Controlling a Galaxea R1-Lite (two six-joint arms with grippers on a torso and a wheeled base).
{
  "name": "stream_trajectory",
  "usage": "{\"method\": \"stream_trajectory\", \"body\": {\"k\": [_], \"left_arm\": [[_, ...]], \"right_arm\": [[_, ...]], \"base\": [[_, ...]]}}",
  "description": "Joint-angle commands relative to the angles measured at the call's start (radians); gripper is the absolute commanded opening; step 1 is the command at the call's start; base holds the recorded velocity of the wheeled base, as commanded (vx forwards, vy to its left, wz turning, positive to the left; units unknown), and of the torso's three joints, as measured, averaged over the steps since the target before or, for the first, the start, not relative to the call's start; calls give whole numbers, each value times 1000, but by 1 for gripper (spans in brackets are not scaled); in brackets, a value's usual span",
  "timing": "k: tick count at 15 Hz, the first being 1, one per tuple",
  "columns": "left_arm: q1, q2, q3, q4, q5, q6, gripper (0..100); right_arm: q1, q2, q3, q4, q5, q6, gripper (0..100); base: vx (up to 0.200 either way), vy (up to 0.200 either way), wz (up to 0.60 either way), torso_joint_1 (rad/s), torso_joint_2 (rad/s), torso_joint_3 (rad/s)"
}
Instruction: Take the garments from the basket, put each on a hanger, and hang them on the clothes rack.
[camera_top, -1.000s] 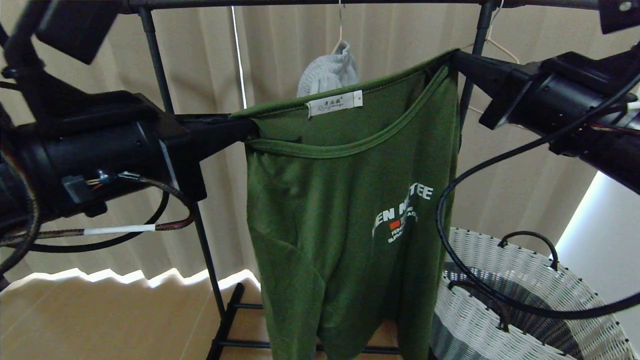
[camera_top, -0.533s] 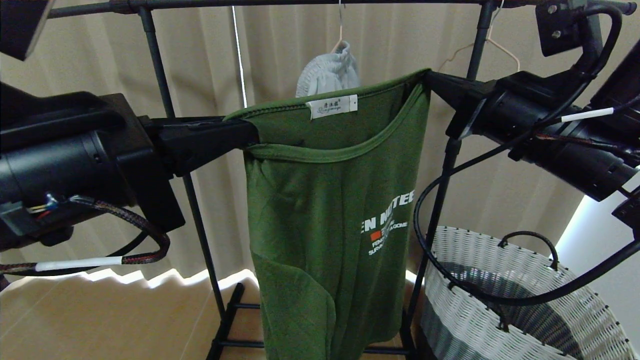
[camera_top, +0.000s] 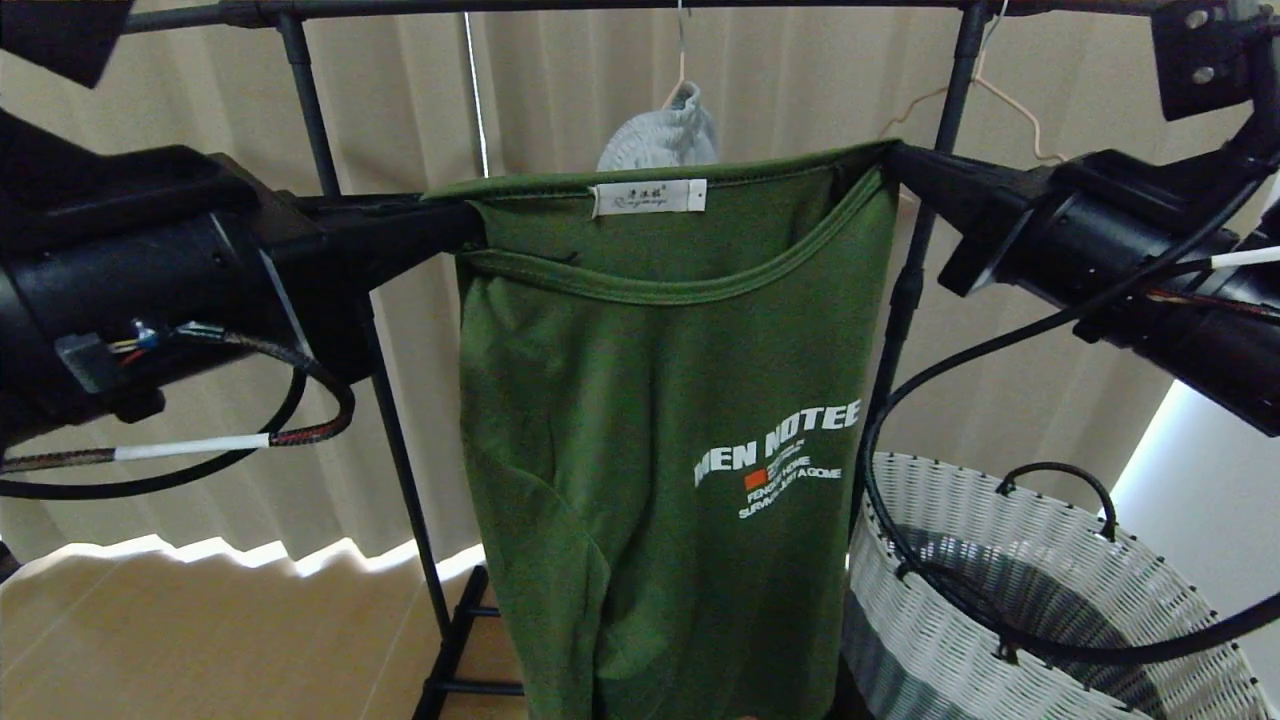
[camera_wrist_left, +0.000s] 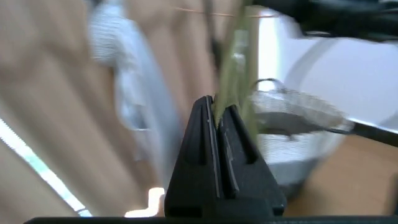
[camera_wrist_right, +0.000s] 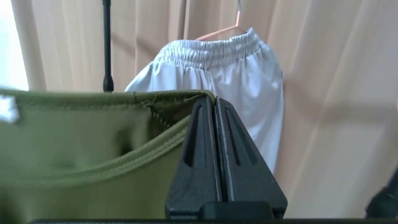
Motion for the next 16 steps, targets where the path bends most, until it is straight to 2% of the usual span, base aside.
{"method": "stream_trajectory", "body": {"k": [1,4,7,16], "left_arm": [[38,62,-55,-1,19,15,0],[68,126,-99,-7,63,43,0],[75,206,-96,-82,131,43,0],[69,223,-124,-116,140,40,0]], "right_arm": [[-1,-96,49,4,0,-1,0],[0,-154,82,35,0,-6,0],[0,-200,141,43,0,-7,0],[6,-189,172,43,3,-9,0]], "base": [[0,0,0,0,0,0],[0,0,0,0,0,0],[0,0,0,0,0,0],[0,0,0,0,0,0]]}}
